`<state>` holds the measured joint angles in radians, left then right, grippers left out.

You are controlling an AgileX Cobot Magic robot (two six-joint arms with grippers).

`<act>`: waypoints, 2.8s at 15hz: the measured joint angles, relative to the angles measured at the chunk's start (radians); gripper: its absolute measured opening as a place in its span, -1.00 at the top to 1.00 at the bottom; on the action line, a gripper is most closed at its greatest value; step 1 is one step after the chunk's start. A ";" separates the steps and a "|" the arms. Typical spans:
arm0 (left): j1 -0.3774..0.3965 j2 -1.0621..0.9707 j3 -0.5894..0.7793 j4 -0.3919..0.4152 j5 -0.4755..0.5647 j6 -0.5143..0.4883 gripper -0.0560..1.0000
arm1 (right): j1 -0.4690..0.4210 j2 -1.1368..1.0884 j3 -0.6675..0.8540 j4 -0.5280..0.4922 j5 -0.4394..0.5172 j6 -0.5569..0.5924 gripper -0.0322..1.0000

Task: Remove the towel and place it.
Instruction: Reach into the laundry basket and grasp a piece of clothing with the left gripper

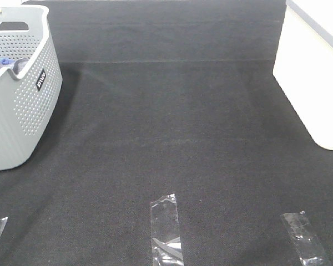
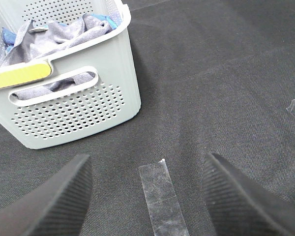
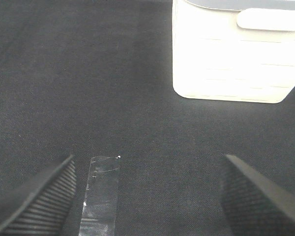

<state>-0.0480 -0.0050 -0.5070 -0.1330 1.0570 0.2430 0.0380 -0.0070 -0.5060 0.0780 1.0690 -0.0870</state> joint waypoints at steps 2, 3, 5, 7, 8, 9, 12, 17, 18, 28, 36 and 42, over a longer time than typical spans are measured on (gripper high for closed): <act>0.000 0.000 0.000 0.000 0.000 0.000 -0.29 | 0.000 0.000 0.000 0.000 0.000 0.000 -0.51; 0.000 0.000 0.000 0.000 0.000 0.000 -0.29 | 0.000 0.000 0.000 0.000 0.000 0.000 -0.51; 0.000 0.000 0.000 0.000 0.000 0.000 -0.29 | 0.000 0.000 0.000 0.000 0.000 0.000 -0.51; 0.000 0.000 0.000 0.000 0.000 0.000 -0.29 | 0.000 0.000 0.000 0.000 0.000 0.000 -0.51; 0.000 0.000 0.000 0.000 0.000 0.000 -0.29 | 0.000 0.000 0.000 0.000 0.000 0.000 -0.51; 0.000 0.000 0.000 0.000 0.000 0.000 -0.29 | 0.000 0.000 0.000 0.000 0.000 0.000 -0.51; 0.000 0.001 0.000 0.000 -0.005 -0.009 -0.28 | 0.000 0.000 0.000 0.000 0.000 0.000 -0.51; 0.000 0.223 -0.022 0.048 -0.165 -0.059 -0.28 | 0.000 0.000 0.000 0.000 0.000 0.000 -0.51; 0.000 0.299 -0.033 0.061 -0.217 -0.093 -0.28 | 0.000 0.000 0.000 0.001 0.000 0.000 -0.51; 0.000 1.173 -0.544 0.302 -0.230 -0.318 -0.27 | 0.000 0.000 0.000 0.002 0.000 0.000 -0.51; 0.003 1.623 -0.916 0.497 -0.138 -0.361 -0.27 | 0.000 0.000 0.000 0.002 0.000 0.000 -0.51; 0.100 1.903 -1.211 0.502 -0.110 -0.405 -0.27 | 0.000 0.000 0.000 0.002 0.000 0.000 -0.51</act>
<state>0.0520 1.8980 -1.7180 0.3690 0.9470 -0.1620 0.0380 -0.0070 -0.5060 0.0800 1.0690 -0.0870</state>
